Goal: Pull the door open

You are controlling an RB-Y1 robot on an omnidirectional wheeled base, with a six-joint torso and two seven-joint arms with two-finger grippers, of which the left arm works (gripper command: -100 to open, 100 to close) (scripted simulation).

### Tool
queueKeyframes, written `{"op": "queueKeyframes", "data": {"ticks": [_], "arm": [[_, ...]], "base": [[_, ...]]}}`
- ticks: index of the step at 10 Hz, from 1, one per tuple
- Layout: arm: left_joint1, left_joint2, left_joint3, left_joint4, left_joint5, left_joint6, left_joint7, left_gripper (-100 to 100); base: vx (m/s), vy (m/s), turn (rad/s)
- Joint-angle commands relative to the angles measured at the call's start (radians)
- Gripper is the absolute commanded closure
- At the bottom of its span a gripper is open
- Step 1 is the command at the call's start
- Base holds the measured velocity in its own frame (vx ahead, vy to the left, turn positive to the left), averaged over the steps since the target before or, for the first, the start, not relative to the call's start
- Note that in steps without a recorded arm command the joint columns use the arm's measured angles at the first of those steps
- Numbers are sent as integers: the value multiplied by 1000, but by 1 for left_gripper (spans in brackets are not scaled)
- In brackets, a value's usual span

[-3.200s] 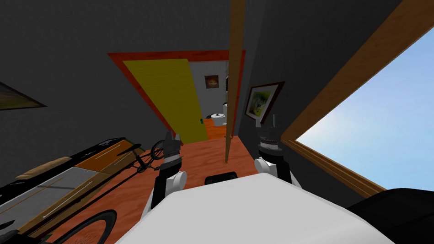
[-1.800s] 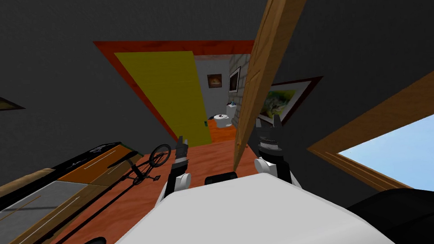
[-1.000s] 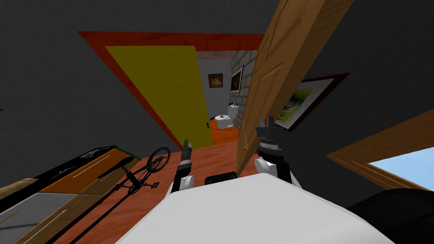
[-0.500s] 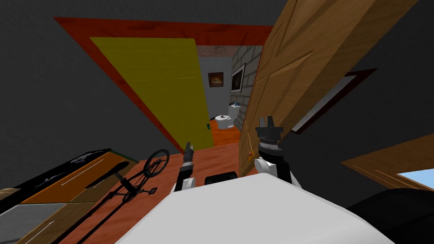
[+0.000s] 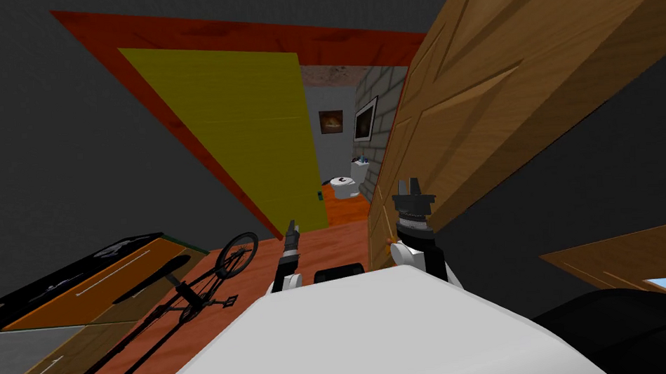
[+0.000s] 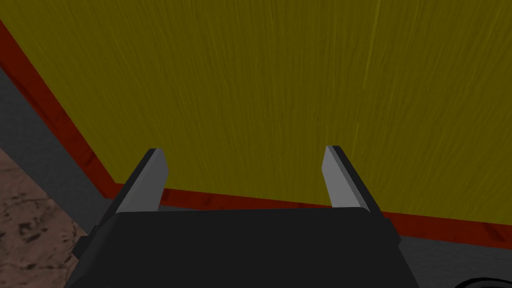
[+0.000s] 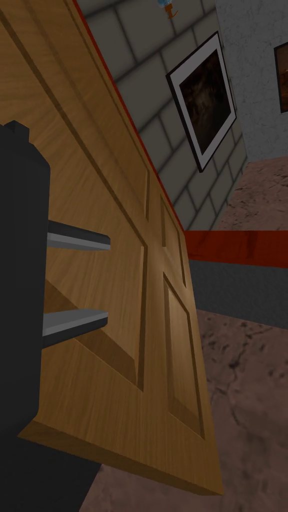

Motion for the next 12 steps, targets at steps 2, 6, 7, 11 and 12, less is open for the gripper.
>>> {"op": "queueKeyframes", "data": {"ticks": [2,6,7,11,12], "arm": [[-10,-5,-9,60,1,-21,-1,-100],[-25,-19,-26,160,3,-52,-2,-100],[-27,-22,-29,174,3,-56,-2,-100],[-37,-35,-40,240,5,-77,-3,-100],[-39,-38,-42,253,5,-81,-4,-100]], "base": [[83,5,-18],[135,5,-25],[127,7,-20],[101,-1,-12],[91,1,-3]]}}
